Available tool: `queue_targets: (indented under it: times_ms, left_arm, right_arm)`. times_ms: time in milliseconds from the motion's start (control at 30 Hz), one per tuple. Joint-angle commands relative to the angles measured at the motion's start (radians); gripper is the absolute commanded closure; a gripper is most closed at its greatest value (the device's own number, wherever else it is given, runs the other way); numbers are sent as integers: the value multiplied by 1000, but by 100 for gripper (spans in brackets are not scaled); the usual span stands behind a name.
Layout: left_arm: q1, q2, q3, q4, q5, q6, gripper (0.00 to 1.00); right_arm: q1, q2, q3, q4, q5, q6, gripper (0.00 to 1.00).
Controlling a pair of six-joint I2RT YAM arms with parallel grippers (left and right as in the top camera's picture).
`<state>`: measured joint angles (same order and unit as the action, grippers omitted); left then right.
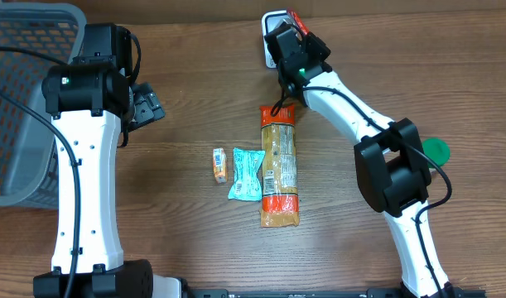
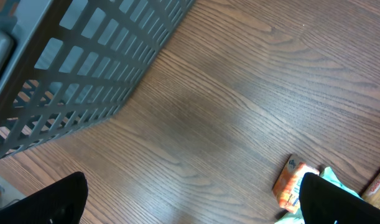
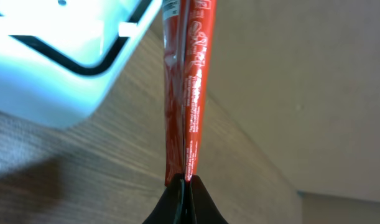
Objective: Scan the item barcode
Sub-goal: 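Hold the red packet against the white scanner's face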
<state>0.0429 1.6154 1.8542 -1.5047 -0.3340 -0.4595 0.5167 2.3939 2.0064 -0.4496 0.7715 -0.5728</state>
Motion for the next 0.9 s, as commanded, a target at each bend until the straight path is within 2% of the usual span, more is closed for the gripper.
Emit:
queue_targets:
  times_ms: [0, 867]
  left_arm:
    - [3, 8, 5, -2, -12, 18, 0]
    - [3, 8, 5, -2, -12, 18, 1]
  right_arm:
    - [18, 3, 14, 33, 56, -70, 96]
    - [53, 91, 12, 71, 118, -95, 96]
